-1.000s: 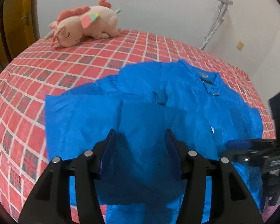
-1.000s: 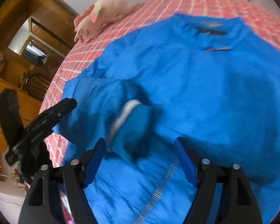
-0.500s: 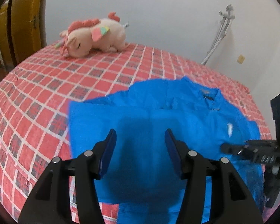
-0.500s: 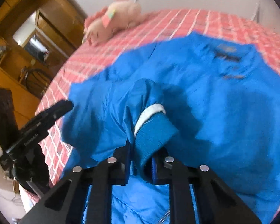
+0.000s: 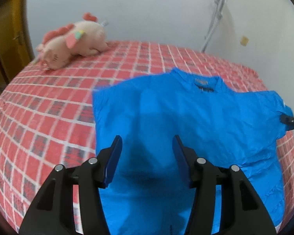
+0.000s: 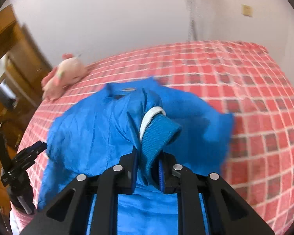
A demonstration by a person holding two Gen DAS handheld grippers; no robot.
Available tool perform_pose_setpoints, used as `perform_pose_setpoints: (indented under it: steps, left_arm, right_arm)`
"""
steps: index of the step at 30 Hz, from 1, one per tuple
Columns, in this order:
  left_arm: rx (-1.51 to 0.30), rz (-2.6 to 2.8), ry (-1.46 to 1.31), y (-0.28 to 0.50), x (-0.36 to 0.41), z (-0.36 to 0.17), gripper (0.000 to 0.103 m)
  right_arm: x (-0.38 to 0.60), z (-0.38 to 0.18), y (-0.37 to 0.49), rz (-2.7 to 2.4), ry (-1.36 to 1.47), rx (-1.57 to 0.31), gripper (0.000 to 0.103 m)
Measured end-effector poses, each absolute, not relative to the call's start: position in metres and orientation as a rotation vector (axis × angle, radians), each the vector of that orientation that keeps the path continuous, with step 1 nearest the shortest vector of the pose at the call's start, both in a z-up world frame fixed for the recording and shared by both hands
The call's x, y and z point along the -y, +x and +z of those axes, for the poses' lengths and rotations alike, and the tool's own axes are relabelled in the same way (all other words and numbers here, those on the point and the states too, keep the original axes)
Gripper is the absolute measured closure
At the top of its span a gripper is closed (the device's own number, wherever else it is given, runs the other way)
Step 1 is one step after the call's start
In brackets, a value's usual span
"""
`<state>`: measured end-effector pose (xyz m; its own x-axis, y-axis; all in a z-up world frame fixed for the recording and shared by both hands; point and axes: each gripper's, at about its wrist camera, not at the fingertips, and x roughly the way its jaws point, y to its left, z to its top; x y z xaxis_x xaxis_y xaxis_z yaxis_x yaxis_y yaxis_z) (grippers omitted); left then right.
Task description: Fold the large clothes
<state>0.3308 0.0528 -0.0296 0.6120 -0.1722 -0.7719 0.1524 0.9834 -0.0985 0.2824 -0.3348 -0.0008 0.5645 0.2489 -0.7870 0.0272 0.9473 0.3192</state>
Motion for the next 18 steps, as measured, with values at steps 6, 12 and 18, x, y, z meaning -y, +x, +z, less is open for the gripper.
perform_pose_setpoints:
  steps: [6,12,18]
  left_arm:
    - [-0.979,-0.164,0.027,0.354,-0.037,-0.068,0.051]
    - [-0.953,-0.144,0.046,0.351,-0.033,-0.078,0.050]
    - [-0.898,-0.159,-0.002,0.339,-0.034,-0.045,0.050]
  right_arm:
    - [0.362,-0.054,0.281,0.109,0.386,-1.058,0.085]
    - [0.357,-0.073,0.284,0.101,0.358,-1.079,0.078]
    - [0.358,-0.014,0.258,-0.016,0.261,-0.889,0.070]
